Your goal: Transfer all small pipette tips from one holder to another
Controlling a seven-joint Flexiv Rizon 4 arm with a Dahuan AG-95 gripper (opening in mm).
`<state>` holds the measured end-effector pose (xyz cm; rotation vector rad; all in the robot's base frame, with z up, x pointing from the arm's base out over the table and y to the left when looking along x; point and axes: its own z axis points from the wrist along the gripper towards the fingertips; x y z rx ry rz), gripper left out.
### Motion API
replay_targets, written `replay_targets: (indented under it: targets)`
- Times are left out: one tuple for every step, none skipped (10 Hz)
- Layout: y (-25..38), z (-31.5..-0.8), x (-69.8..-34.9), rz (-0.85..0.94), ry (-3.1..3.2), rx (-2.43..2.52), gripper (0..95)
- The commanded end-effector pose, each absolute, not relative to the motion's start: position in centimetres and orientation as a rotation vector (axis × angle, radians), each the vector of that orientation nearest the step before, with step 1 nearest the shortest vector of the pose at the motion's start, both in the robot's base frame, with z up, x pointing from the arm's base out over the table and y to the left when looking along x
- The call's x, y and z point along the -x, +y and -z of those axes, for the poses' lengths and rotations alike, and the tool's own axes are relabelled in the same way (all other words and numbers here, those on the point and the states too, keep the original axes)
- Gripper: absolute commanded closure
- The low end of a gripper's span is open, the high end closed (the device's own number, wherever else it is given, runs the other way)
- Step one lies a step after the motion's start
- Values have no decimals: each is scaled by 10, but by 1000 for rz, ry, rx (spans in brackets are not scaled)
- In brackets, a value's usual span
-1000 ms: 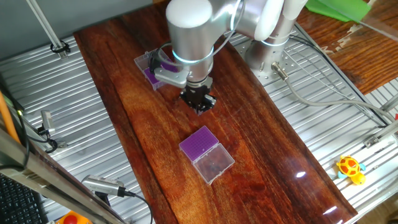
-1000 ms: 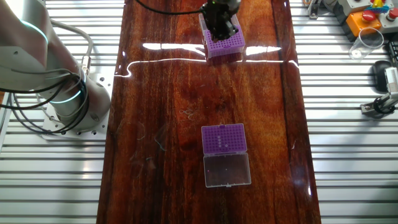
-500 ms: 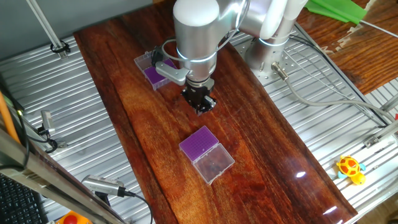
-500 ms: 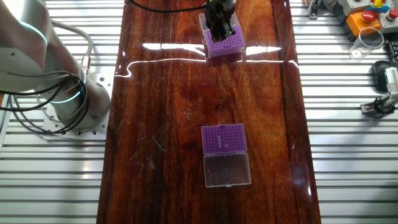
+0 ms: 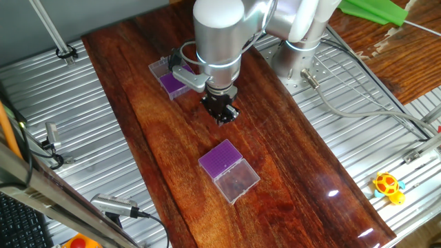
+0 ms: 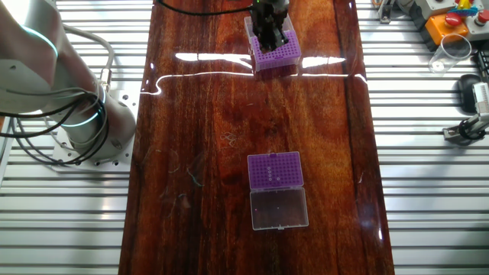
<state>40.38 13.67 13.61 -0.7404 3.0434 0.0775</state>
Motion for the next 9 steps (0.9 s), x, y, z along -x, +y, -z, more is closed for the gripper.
replay_targets:
  targets:
    - [106,-141,-398,-82,3034,799,950]
    - [73,-142,-401,-81,3013,890,950]
    - [37,-143,-407,-87,2987,992,950]
    - [19,-144,-411,-90,2977,1042,950]
    - [19,-144,-411,-95,2980,1058,950]
    - [19,-144,-411,-96,2992,1023,950]
    - [19,-144,-411,-100,3007,963,950]
    - [19,-144,-411,-98,3022,907,950]
    - [19,-144,-411,-97,3040,833,950]
